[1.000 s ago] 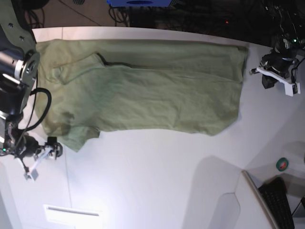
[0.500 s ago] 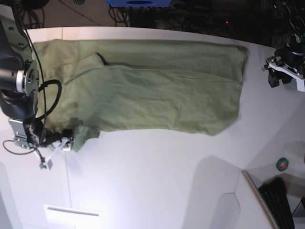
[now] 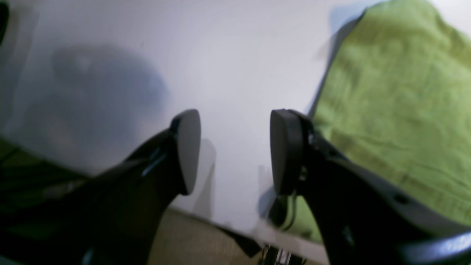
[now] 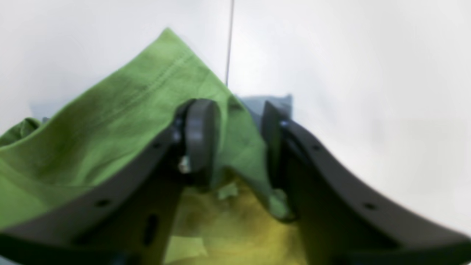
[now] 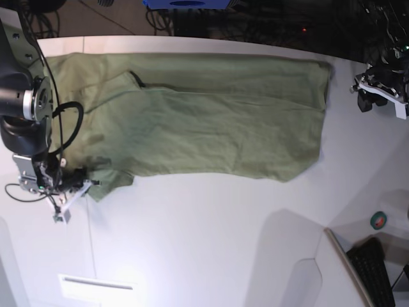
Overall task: Layout the t-shirt on the table in an organized manner, then fold the t-shirt properly
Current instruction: 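Move the right gripper to the shirt hem corner and grasp it, then grasp the shirt hem with the left gripper beside the right gripper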
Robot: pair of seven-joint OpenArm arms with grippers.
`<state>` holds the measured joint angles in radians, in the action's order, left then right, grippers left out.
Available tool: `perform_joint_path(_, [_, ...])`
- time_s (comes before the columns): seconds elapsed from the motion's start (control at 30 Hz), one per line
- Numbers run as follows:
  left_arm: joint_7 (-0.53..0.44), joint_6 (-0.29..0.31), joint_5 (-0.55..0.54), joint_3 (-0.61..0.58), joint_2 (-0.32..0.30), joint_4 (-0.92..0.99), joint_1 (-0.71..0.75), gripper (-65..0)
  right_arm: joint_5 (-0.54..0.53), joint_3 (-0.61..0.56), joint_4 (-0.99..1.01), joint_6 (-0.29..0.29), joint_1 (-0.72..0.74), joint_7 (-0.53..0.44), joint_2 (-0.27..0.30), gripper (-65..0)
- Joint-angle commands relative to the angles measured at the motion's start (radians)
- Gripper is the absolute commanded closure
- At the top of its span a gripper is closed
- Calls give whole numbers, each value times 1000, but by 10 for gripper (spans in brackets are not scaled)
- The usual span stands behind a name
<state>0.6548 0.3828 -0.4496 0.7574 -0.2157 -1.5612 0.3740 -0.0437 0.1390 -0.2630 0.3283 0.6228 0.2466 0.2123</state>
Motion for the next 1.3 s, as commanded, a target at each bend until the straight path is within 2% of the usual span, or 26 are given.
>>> perform_joint_path(0.0, [-17,2,-10,1,-21,-15,3,-301,-2,0,-15,2,32,-6,9,-140])
perform_joint_path(0.07, [-16,2,-8,-19,-35,-12,-23,-304,-2,4,-17,2,27,-5,9,-71])
perform_joint_path(0.1, [-16,2,-8,-37,-46,2,-36,-326,-2,4,-19,2,22,-5,9,-12])
perform_joint_path(0.23, [4,-5,-8,-111,-93,91,-125,-461,-5,7,-95,2,-11,7,9,0])
perform_joint_path(0.3, [49,-5,-8,-128,-106,150,-206,-487,-5,7,-140,7,-31,52,9,0])
perform_joint_path(0.47, [135,-5,1,-146,-112,368,-432,-487,-5,6,-359,10,-114,159,-3,0])
perform_joint_path(0.57, [141,-5,64,-258,-112,466,-541,-487,-5,3,-510,10,-166,216,-17,0])
perform_joint_path(0.7, [139,-5,81,-364,-101,572,-623,-487,-5,3,-623,10,-202,280,-18,0])
perform_joint_path(0.93, [132,-5,82,-381,-61,707,-662,-482,-5,1,-707,10,-243,307,-18,0])
perform_joint_path(1.0, [130,-2,82,-384,-49,704,-662,-441,-5,1,-707,10,-245,307,-18,0])
perform_joint_path(1.07, [130,0,82,-384,-38,704,-662,-334,-5,1,-707,10,-257,307,-17,0])
perform_joint_path(1.1, [125,0,84,-384,-35,704,-663,-273,-5,1,-707,10,-258,307,-17,0])
perform_joint_path(1.2, [64,0,90,-385,-34,703,-654,-26,-5,1,-707,10,-269,307,-18,0])
perform_joint_path(1.23, [50,0,90,-387,-34,703,-651,0,-5,1,-707,10,-271,307,-18,0])
perform_joint_path(1.27, [46,0,91,-390,-34,703,-651,0,-5,1,-707,10,-271,307,-18,0])
